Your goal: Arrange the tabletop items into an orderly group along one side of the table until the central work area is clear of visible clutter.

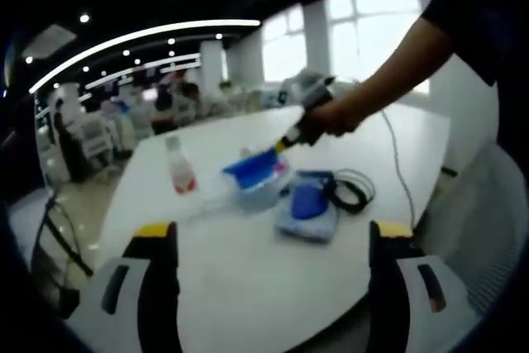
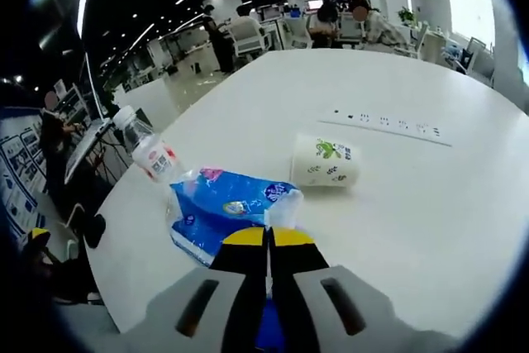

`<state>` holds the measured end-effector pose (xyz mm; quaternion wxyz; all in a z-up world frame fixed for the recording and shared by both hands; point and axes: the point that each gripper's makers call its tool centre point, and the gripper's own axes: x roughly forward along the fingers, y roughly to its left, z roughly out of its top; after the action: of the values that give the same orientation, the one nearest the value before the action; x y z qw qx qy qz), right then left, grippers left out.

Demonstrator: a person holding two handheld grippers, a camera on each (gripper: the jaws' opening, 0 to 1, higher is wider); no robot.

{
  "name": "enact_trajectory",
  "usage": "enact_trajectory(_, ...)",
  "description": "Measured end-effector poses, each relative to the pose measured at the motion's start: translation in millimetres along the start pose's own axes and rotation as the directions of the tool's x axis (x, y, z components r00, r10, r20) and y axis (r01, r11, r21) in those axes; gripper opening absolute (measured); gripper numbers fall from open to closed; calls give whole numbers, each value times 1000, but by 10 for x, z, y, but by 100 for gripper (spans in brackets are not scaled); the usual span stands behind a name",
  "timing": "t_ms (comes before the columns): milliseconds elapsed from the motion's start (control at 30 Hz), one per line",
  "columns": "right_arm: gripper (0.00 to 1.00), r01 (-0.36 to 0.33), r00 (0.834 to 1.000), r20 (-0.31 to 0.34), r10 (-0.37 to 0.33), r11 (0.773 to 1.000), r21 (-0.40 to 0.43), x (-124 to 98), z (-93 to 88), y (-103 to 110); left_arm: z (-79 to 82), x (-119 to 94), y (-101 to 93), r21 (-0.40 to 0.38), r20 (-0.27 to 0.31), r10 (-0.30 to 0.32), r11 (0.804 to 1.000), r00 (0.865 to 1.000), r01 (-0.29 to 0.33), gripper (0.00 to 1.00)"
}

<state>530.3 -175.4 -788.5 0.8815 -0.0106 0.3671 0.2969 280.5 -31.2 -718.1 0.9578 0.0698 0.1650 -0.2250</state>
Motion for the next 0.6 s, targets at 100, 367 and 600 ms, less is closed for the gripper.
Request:
enact_trajectory(100,0,11,1000,10,-11,1000,-6,-110,13,-61,1,1,-8,-4,2,-3,1000,1000,3,94)
enact_trajectory(367,0,23,999,34,-23,1000,7,-363,23,-232,-8,0,-22,-25,2,-9,1000,1000,9,100)
enact_trajectory(600,0,44,997,59,-45,999,6,-615,28,-433,-22,-2,-58,-24,-6,-23,999,1000,23,100)
